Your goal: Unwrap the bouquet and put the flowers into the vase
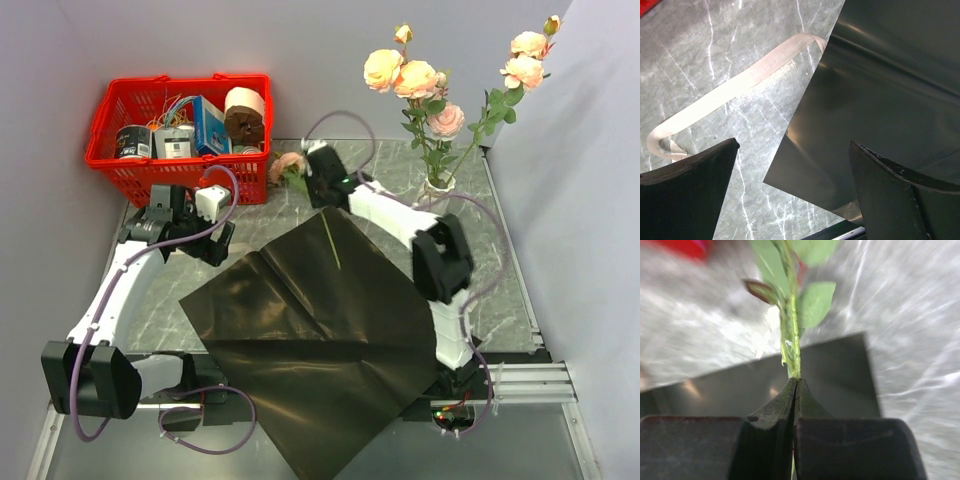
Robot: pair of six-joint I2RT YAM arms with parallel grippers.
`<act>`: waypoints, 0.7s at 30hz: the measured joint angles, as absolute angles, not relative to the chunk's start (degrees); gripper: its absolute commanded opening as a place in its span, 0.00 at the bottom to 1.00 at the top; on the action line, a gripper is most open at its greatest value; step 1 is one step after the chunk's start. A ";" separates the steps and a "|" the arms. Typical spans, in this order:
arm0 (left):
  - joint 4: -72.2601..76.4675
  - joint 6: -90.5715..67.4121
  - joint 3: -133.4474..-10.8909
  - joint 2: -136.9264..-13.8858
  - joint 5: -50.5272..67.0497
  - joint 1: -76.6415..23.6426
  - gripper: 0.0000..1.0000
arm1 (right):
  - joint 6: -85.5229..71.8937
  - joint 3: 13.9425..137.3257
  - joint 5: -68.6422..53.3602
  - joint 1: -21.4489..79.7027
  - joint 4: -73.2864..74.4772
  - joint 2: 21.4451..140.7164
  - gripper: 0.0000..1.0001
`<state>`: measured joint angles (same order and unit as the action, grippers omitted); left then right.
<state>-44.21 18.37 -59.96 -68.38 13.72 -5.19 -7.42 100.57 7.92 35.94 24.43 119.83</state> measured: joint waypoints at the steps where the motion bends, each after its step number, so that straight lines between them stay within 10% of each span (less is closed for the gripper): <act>1: -44.21 18.37 -59.90 -68.07 13.72 -5.15 0.99 | -6.94 99.92 8.34 35.94 23.55 116.99 0.00; 13: -44.95 18.31 -59.70 -66.59 13.78 -4.89 0.96 | -3.33 92.42 11.16 36.12 14.96 88.40 0.00; 21: -45.10 18.24 -59.57 -65.06 14.11 -4.89 0.96 | -6.42 77.67 11.11 39.18 17.56 90.52 0.51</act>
